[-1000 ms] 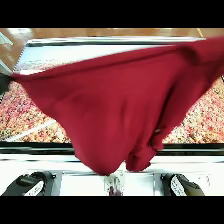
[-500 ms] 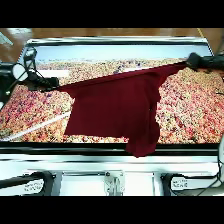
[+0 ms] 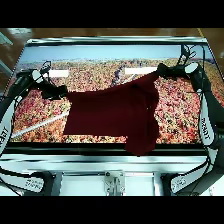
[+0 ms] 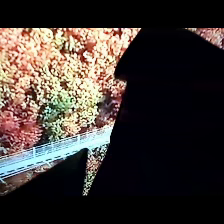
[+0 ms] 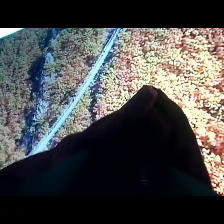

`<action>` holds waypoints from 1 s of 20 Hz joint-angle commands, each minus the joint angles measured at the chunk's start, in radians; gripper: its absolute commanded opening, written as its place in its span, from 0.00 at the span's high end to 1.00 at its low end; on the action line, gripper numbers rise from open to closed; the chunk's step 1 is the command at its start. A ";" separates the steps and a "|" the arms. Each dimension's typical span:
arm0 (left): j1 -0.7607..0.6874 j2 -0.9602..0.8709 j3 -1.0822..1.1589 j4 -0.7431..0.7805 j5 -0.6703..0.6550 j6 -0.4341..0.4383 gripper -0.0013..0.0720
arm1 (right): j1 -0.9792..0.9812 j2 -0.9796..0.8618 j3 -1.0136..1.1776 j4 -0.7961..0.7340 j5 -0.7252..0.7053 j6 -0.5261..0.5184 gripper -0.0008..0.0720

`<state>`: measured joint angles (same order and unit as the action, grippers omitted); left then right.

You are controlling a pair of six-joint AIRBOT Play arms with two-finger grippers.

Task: Fold the shirts.

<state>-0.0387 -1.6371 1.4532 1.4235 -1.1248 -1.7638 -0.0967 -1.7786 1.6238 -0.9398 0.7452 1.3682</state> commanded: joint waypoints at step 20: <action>0.412 0.253 -0.810 -0.600 0.052 0.522 0.02 | -0.380 0.276 -0.146 -0.165 0.849 0.015 0.04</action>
<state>0.3664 -1.3830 0.6716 0.8814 -1.1584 -1.2789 -0.4828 -1.5036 1.5040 -1.1011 1.6070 1.3834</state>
